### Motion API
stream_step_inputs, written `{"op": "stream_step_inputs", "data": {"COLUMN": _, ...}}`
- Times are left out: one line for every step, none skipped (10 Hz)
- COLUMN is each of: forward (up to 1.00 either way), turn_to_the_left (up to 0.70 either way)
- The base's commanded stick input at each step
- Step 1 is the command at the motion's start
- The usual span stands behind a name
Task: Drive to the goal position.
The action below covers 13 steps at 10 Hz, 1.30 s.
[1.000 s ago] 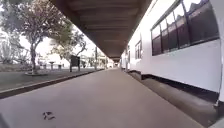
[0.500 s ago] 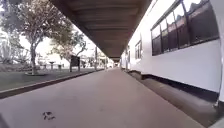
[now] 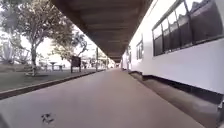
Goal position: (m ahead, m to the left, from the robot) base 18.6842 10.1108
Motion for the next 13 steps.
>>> {"op": "stream_step_inputs", "data": {"forward": 0.7, "turn_to_the_left": 0.0}}
{"op": "stream_step_inputs", "data": {"forward": 0.7, "turn_to_the_left": 0.0}}
{"op": "stream_step_inputs", "data": {"forward": 0.7, "turn_to_the_left": 0.0}}
{"op": "stream_step_inputs", "data": {"forward": 0.7, "turn_to_the_left": 0.0}}
{"op": "stream_step_inputs", "data": {"forward": 0.7, "turn_to_the_left": 0.0}}
{"op": "stream_step_inputs", "data": {"forward": 0.7, "turn_to_the_left": 0.0}}
{"op": "stream_step_inputs", "data": {"forward": 0.7, "turn_to_the_left": 0.0}}
{"op": "stream_step_inputs", "data": {"forward": 0.7, "turn_to_the_left": 0.0}}
{"op": "stream_step_inputs", "data": {"forward": 0.7, "turn_to_the_left": 0.0}}
{"op": "stream_step_inputs", "data": {"forward": 0.7, "turn_to_the_left": 0.0}}
{"op": "stream_step_inputs", "data": {"forward": 0.7, "turn_to_the_left": 0.0}}
{"op": "stream_step_inputs", "data": {"forward": 0.7, "turn_to_the_left": 0.0}}
{"op": "stream_step_inputs", "data": {"forward": 0.7, "turn_to_the_left": 0.0}}
